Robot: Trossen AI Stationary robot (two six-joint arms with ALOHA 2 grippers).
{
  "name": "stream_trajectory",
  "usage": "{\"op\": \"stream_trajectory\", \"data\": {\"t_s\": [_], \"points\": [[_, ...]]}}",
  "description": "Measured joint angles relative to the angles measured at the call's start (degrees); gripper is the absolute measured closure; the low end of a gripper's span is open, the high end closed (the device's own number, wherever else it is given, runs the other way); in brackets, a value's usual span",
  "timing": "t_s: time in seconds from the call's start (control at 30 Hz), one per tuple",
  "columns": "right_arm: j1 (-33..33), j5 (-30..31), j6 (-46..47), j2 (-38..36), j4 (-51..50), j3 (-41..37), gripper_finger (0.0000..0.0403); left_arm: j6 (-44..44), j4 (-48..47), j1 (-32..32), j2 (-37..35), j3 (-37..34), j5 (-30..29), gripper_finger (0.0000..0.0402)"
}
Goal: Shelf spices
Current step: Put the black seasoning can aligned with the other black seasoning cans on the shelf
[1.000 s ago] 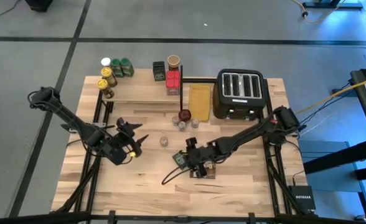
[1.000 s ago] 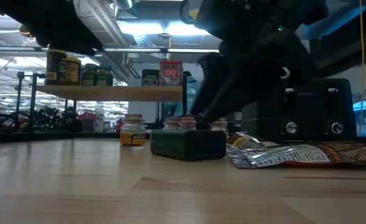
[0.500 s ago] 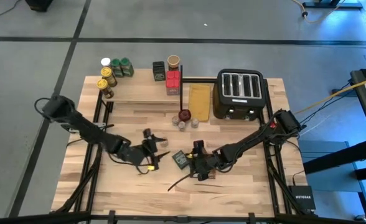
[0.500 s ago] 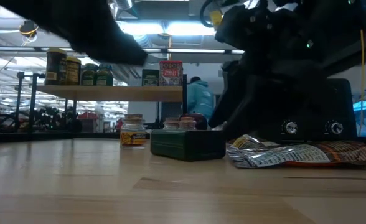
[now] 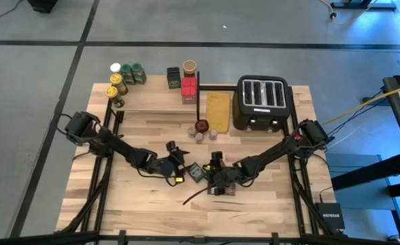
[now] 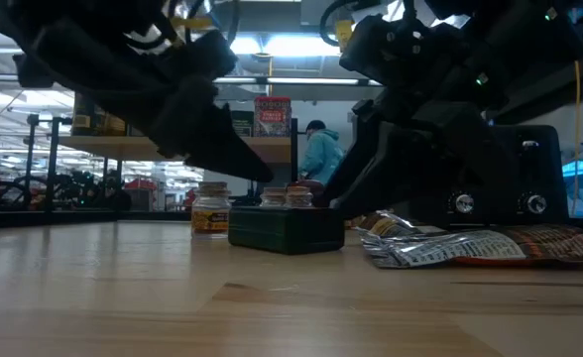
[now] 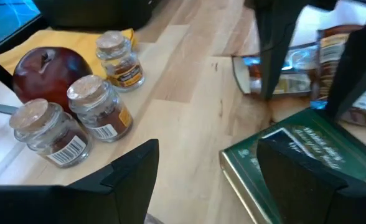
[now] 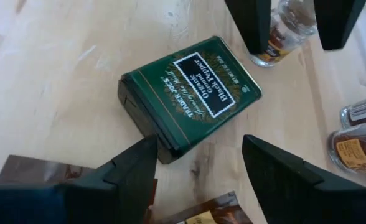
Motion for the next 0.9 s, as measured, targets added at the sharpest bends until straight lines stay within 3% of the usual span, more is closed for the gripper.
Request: {"op": "stream_trajectory", "data": {"t_s": [0.73,0.9], "points": [[0.00,-0.46,-1.34,0.00,2.26,0.02,0.0162,-1.55,-4.39,0.79,0.78,0.26,1.88,0.0137],[0.00,-0.46,-1.34,0.00,2.03,0.02,0.0162,-0.24,-8.62,0.70,-0.03,0.86,-0.65,0.0137]]}}
